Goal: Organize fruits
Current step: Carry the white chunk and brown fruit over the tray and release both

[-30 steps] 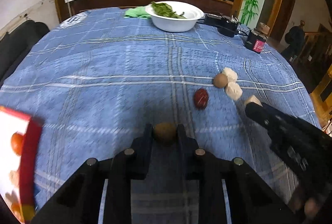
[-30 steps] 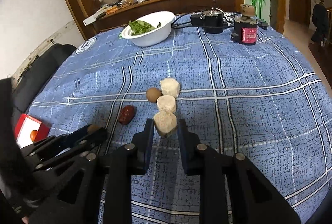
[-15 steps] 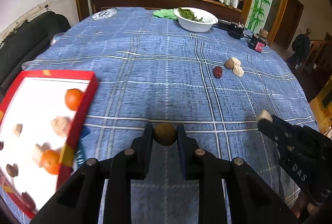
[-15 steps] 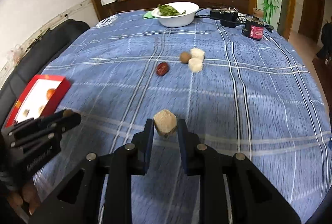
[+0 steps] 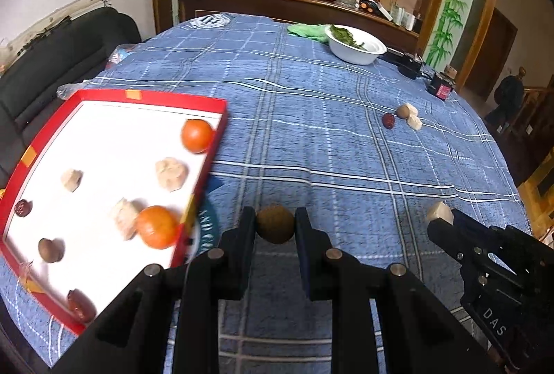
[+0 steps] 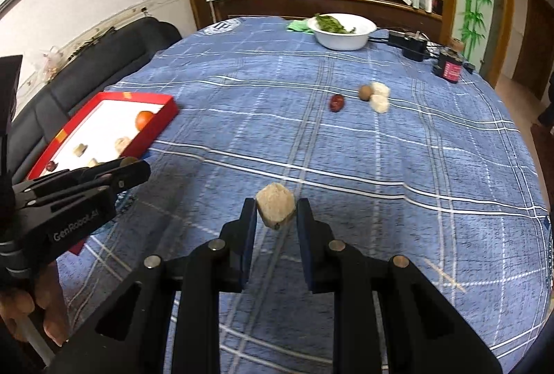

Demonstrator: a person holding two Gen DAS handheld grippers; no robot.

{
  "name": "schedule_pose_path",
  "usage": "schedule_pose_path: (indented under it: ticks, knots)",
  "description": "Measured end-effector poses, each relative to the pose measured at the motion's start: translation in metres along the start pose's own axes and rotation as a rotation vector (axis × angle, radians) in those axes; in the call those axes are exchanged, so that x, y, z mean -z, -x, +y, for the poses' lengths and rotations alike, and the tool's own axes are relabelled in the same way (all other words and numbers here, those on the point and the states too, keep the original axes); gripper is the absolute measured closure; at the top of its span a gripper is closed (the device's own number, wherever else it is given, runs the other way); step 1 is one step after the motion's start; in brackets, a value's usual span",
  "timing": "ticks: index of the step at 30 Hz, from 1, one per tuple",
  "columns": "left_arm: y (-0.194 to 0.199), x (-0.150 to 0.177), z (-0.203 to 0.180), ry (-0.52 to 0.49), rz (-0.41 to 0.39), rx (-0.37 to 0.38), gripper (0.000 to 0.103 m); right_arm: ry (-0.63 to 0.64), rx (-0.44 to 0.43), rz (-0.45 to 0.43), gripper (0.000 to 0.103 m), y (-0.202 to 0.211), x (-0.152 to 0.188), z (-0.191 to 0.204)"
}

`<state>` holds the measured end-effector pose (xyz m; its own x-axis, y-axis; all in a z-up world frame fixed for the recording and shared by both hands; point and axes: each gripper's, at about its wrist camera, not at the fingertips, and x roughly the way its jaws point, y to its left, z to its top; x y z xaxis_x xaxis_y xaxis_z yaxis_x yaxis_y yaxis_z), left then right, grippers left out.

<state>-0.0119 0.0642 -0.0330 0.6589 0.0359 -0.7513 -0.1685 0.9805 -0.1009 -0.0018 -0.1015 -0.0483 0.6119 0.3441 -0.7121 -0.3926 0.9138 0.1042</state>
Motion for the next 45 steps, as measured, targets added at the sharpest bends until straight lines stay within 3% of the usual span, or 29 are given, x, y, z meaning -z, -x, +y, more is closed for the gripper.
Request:
schedule_pose_path:
  ticks: [10,20,34,45]
  knots:
    - [0.017,0.006,0.027,0.055,-0.010,-0.023,0.082,0.039,-0.044,-0.004,0.078,0.003,0.004,0.031]
    - [0.023,0.006,0.079,0.145,-0.014,-0.117,0.082,0.096,-0.117,-0.020,0.078,0.001,-0.006,0.069]
    - [0.017,-0.004,0.152,0.274,-0.006,-0.265,0.082,0.191,-0.246,-0.028,0.078,-0.035,-0.043,0.158]
    - [0.003,-0.016,0.186,0.322,0.002,-0.320,0.082,0.234,-0.292,0.000,0.078,-0.064,-0.053,0.200]
